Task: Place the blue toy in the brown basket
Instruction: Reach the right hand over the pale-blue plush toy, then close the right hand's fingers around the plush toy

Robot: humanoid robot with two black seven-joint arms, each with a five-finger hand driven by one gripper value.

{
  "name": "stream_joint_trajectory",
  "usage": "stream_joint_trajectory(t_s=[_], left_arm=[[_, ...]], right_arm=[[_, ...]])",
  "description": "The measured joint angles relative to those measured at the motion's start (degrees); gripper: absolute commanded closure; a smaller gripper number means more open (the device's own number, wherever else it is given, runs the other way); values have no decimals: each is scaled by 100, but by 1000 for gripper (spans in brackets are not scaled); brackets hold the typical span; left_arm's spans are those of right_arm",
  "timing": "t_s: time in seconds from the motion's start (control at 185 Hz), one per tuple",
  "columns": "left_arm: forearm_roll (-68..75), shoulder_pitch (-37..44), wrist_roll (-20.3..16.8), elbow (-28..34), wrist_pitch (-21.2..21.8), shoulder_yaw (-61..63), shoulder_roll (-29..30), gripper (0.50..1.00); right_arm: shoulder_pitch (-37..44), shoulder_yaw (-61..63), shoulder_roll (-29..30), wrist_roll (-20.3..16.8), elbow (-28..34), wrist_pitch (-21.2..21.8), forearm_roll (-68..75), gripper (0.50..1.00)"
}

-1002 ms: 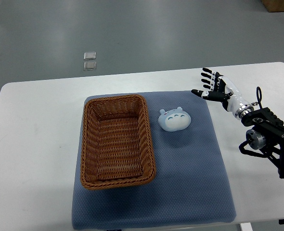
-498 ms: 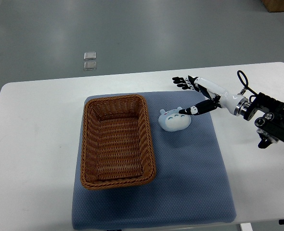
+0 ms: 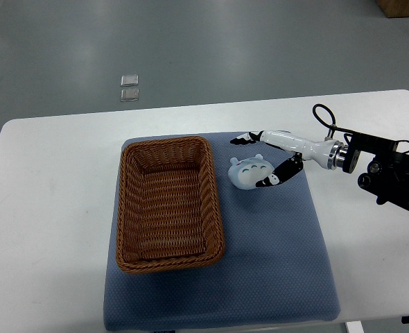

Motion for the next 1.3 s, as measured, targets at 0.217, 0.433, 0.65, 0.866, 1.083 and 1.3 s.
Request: stream_joint_trajectory(t_s=[0.217,0.433,0.65,0.866,1.083,1.3], left_arm=[[0,0,0,-4,3,2,0,500],[0,-8,0,-11,4,2,0,500],[0,-9,2,-5,3,2,0,500],[-1,-9,2,-2,4,2,0,500],[-3,-9,2,-2,4,2,0,500],[-3,-8,1,9,3,2,0,500]], right_arm=[[91,-394,30,-61,-113,-306,-62,640],[59,-448,230,-186,-167,-407,-141,671],[48,-561,358,-300,-235,-489,-147,732],[44,-708,474,-318,-378,-647,-158,942],[123,-607,334,-321,-401,-884,-135,983],[700,-529,137,-268,-232,-889,-36,969]])
